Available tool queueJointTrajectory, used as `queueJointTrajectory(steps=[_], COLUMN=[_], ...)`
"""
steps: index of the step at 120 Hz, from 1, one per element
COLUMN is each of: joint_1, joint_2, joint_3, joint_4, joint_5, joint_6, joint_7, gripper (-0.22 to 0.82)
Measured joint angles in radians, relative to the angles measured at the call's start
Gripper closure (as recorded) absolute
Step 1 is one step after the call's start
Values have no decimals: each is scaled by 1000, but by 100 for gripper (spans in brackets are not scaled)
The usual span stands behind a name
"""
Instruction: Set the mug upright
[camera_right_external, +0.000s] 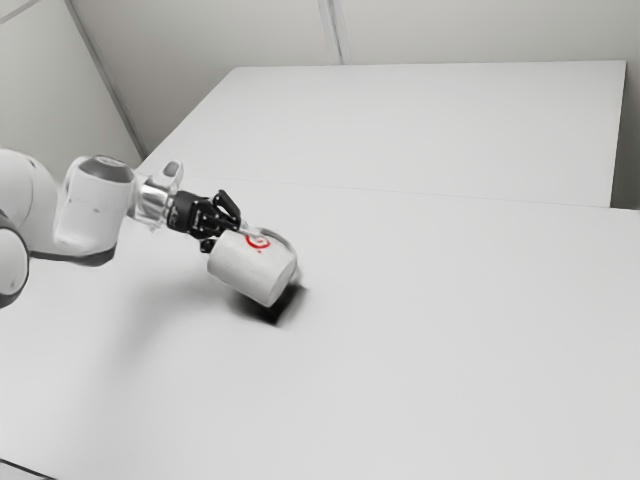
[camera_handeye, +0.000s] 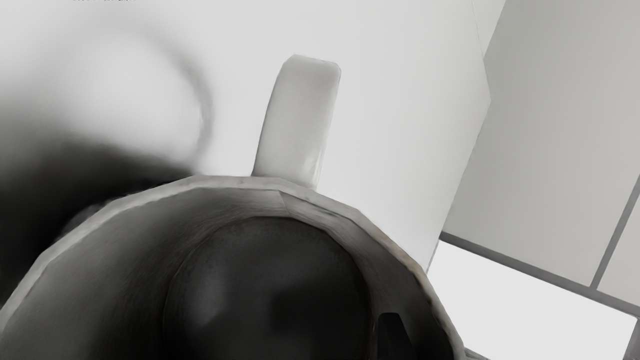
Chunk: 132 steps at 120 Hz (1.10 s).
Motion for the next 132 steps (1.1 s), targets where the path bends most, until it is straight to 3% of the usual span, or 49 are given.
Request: queueJointTrajectory(steps=[29, 56, 102, 132], joint_1=[-95, -151, -186, -196], joint_2=[-112, -180, -185, -184], joint_3=[-8, -80, -106, -120], joint_4=[-11, -45, -187, -234], joint_5=[410, 786, 919, 960], joint_6=[112, 245, 530, 644], joint_7=[-31, -113, -230, -290], gripper=[76, 77, 78, 78])
